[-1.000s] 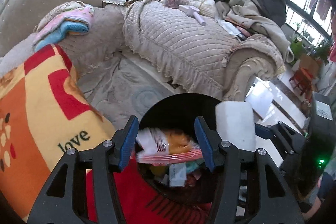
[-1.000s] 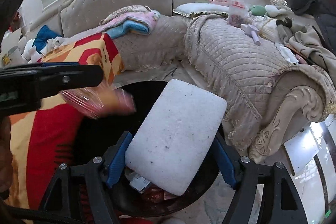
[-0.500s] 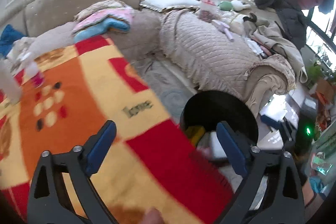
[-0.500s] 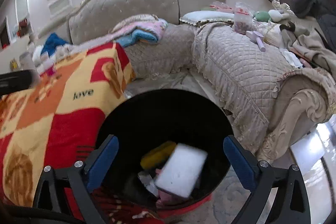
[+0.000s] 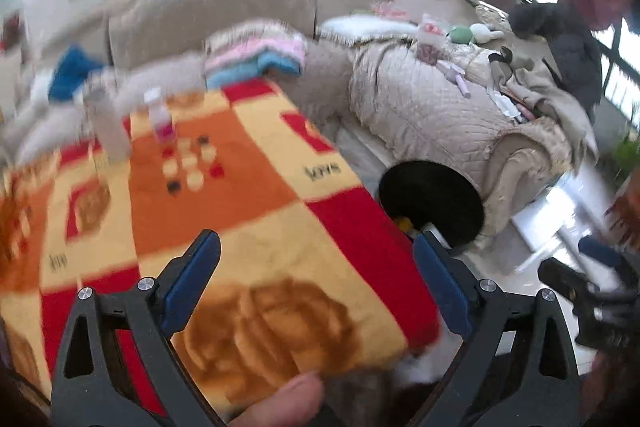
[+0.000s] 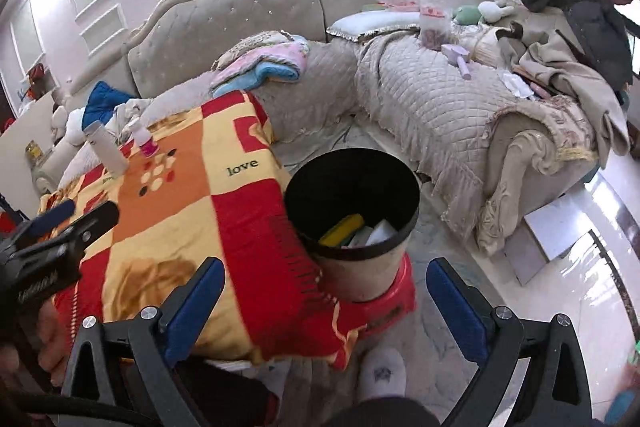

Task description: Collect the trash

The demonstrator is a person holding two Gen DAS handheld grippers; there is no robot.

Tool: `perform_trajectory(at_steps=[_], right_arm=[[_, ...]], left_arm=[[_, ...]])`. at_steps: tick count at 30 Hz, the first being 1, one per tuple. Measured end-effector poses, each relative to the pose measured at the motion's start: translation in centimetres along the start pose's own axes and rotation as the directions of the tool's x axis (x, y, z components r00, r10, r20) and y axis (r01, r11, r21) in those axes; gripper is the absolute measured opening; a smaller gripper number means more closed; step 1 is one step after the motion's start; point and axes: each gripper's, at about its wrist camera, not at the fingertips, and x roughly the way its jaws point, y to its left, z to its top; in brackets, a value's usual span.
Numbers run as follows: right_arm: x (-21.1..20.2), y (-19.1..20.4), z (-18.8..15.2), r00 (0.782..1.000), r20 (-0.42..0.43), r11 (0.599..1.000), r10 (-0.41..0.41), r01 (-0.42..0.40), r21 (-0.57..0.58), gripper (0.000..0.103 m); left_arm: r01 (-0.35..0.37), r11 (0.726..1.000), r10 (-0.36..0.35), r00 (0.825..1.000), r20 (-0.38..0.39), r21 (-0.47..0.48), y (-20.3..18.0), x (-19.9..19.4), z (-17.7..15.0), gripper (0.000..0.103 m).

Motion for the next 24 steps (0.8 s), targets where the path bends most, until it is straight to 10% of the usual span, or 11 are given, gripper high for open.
perform_trajectory(at_steps=[8,24], right_arm=[[-3.2,0.5,1.4,0.987,-0.025,0.987,-0.159,0.158,-0.035,0.103],[-1.0,-1.0,4.6,0.979,-0.129,0.987,-0.160,0.157,-0.032,0.103]], left_arm=[[-0.017,0.999,0.019,0.998,-0.052,0.036,-2.0,-2.4,1.5,0.097],[-0.046,0.997,0.054,0.992,-0.113,0.067,-2.5,-0.1,3.3,0.097]])
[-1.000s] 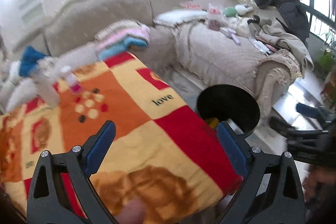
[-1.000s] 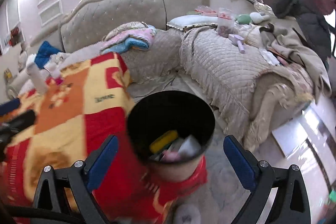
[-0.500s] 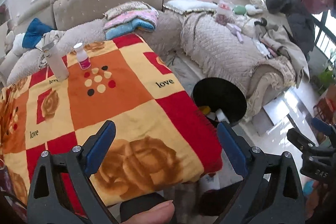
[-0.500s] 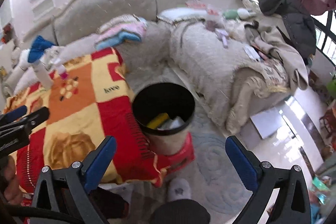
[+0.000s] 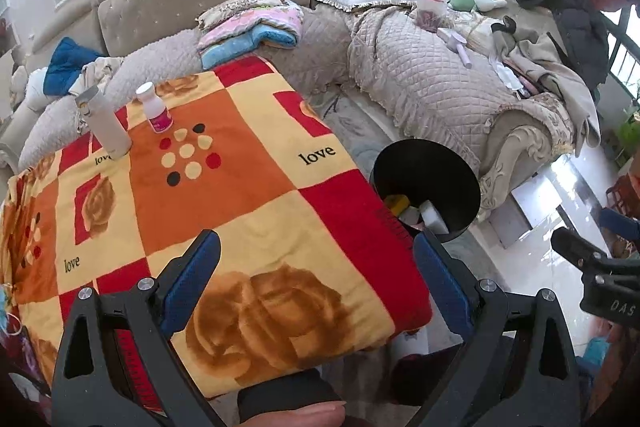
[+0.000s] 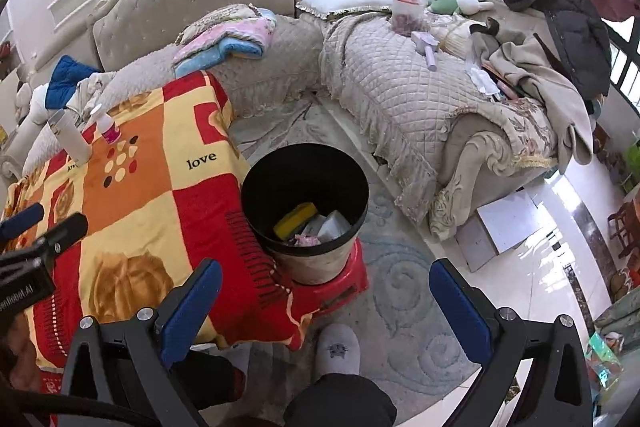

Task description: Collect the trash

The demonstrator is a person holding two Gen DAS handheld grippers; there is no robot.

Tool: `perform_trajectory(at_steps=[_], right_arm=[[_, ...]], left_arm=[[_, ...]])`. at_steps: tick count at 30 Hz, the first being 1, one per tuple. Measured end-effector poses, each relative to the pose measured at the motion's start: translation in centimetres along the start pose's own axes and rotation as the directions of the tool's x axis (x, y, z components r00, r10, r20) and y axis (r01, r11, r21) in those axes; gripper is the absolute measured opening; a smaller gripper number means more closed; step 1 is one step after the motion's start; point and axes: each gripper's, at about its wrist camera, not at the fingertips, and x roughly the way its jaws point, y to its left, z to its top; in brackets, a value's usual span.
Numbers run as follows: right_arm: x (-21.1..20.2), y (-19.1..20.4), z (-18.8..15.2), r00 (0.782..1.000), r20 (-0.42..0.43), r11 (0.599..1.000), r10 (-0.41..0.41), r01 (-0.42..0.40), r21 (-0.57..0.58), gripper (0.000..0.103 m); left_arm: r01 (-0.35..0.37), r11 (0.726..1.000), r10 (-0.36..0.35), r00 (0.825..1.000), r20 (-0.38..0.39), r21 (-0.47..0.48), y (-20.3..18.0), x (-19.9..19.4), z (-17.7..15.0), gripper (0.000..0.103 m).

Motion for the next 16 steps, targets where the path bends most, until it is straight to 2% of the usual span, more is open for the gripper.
perform_trajectory(at_steps=[9,14,16], right_arm=[[0.9,0.7,0.9,1.000,-0.001,1.000,0.025,-0.025,-0.001,0.103],[1.1,0.7,0.9,0.999,0.002,0.999,0.043,-0.043,0.009,0.103],[1.1,0.7,0.9,0.999,0.001,0.999,0.051,-0.051,0.010,0.103]], left_arm=[[-0.002,1.000,0.002,1.000,-0.020,-0.004,-0.2,1.0,0.4,0.097],[0.029,0.999,-0.030,0.999,-0.017,-0.023,-0.3,1.2,0.3,0.097],[0.003,1.000,-0.003,1.000,-0.011,-0.006,-0.6,1.2,0.3,0.097]])
